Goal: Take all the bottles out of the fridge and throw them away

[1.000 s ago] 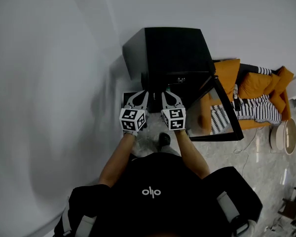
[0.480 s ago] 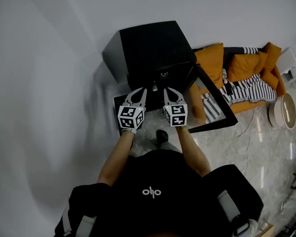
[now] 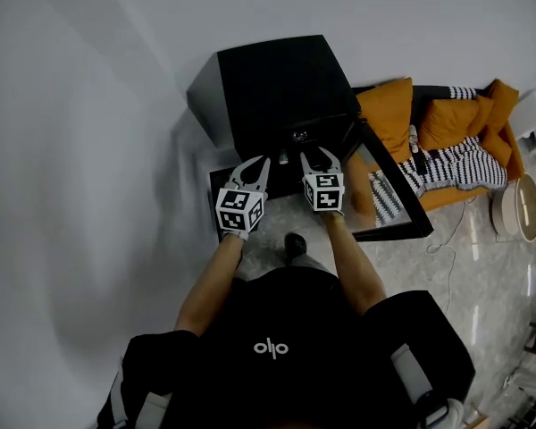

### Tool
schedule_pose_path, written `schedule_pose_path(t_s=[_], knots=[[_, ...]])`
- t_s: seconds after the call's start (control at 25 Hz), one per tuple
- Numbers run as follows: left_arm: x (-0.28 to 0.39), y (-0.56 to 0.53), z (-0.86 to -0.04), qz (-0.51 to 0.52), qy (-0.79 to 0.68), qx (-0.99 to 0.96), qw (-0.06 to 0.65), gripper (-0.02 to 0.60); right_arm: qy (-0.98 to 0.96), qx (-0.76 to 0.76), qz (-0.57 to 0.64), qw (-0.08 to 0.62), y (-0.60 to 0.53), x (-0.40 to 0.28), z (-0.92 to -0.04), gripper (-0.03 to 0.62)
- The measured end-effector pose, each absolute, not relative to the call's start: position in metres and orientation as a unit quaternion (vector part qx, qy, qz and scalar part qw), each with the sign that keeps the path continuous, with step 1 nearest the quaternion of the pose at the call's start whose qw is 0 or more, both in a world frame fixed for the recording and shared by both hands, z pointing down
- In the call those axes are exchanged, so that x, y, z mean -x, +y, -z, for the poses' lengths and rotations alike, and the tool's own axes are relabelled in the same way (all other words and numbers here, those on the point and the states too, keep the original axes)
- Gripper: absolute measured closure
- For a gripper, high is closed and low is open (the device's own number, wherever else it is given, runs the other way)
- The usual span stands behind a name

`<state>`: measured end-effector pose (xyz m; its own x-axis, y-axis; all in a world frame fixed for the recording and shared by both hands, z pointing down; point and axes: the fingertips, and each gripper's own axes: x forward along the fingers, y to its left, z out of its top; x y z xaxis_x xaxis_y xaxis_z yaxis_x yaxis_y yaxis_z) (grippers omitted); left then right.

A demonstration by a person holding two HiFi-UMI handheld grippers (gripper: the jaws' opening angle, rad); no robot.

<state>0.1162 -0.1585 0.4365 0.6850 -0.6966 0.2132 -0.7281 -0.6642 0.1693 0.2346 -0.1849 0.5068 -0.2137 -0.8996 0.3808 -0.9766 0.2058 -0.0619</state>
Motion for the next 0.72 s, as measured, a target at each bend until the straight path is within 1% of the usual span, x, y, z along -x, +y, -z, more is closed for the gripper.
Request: schedule_pose_path(t_s=[0.12, 0.24, 0.4, 0.72], knots=[[-0.112, -0.163, -0.441, -0.071, -0.402, -0.905, 0.120, 0.581, -0.767, -0.605, -0.158, 0.144, -0.211, -0.234, -0.528, 0.336], [-0.106, -0.171, -0.445, -0.080, -0.416, -0.897, 0.122, 0.581, -0.769, -0.597, -0.165, 0.161, -0.240, -0.231, -0.547, 0.269], [-0.098, -0.180, -0.450, -0.088, -0.434, -0.888, 0.124, 0.581, -0.767, -0.589, -0.176, 0.185, -0.273, -0.229, -0.569, 0.243], [-0.074, -0.188, -0.458, -0.097, -0.472, -0.866, 0.133, 0.581, -0.753, -0.589, -0.184, 0.228, -0.309, -0.221, -0.605, 0.241]])
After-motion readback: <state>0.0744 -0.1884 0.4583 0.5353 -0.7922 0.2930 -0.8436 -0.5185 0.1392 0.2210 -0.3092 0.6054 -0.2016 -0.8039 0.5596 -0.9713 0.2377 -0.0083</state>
